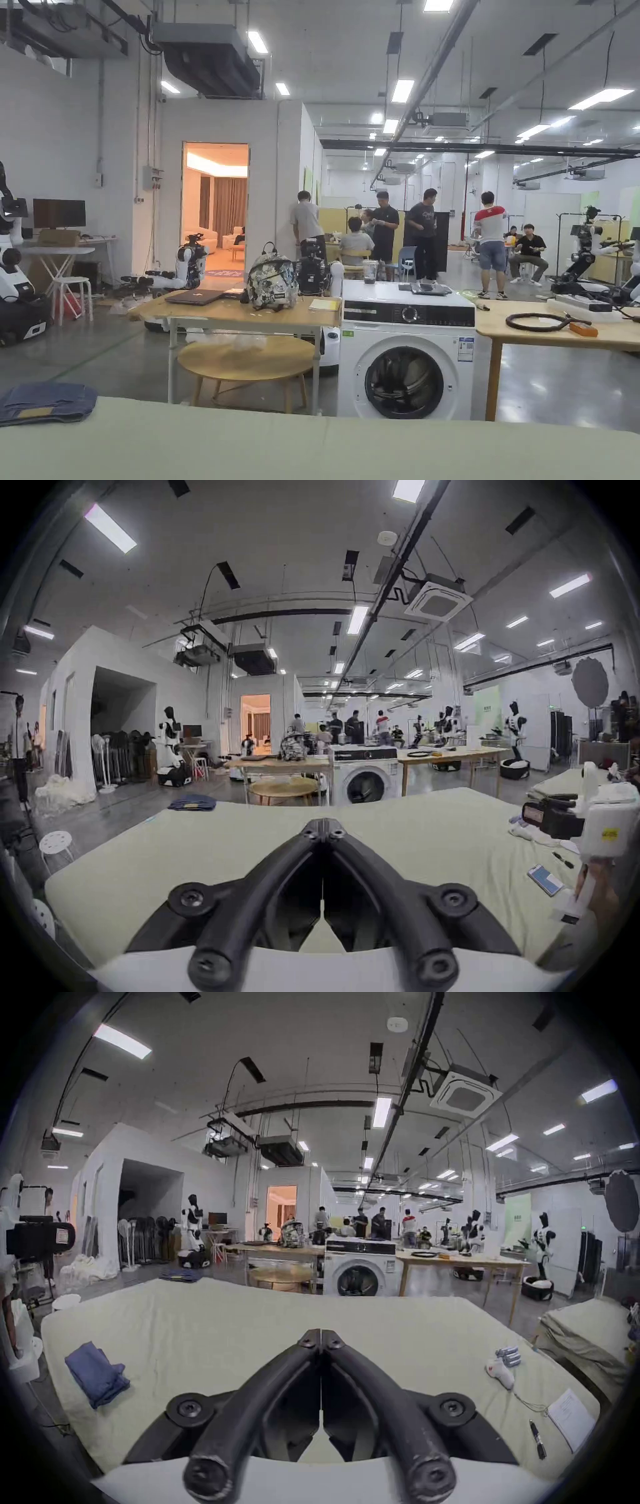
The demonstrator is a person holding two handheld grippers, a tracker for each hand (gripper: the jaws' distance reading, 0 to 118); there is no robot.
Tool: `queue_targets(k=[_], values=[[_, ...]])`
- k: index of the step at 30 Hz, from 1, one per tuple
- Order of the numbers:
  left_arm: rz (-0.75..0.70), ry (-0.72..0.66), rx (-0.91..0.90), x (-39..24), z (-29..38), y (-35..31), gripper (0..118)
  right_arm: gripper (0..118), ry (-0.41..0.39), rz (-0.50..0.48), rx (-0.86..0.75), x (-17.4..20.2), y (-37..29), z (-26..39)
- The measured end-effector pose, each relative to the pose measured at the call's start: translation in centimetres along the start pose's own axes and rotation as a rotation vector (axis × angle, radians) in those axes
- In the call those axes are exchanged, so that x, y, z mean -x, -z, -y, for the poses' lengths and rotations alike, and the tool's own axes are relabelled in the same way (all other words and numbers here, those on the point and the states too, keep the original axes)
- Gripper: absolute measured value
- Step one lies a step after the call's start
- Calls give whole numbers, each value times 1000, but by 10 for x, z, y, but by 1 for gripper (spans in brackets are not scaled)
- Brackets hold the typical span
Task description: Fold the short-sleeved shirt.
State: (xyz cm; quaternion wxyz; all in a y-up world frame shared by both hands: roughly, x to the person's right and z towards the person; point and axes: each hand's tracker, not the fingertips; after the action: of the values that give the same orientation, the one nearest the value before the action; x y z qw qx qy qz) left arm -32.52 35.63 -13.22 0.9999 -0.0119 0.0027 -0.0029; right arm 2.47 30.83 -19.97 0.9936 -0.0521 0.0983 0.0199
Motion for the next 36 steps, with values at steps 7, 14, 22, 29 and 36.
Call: queue_targets(k=[7,14,22,29,36], values=[[-3,19,-3,-3,2,2,0,1,6,10,-13,-1,-1,-2],[-94,78,15,-9,6,8,97,90,-59,67,-54,3,-8,-8],[-62,44,-7,-8,6,5,99,91,-1,106,-77,3,-5,-10],[-38,34,-49,-16,1,0,99,91,24,135,-60,2,-5,-5],[-66,26,-51,-16,-1,1,99,91,9,190,-64,0,-6,-8]])
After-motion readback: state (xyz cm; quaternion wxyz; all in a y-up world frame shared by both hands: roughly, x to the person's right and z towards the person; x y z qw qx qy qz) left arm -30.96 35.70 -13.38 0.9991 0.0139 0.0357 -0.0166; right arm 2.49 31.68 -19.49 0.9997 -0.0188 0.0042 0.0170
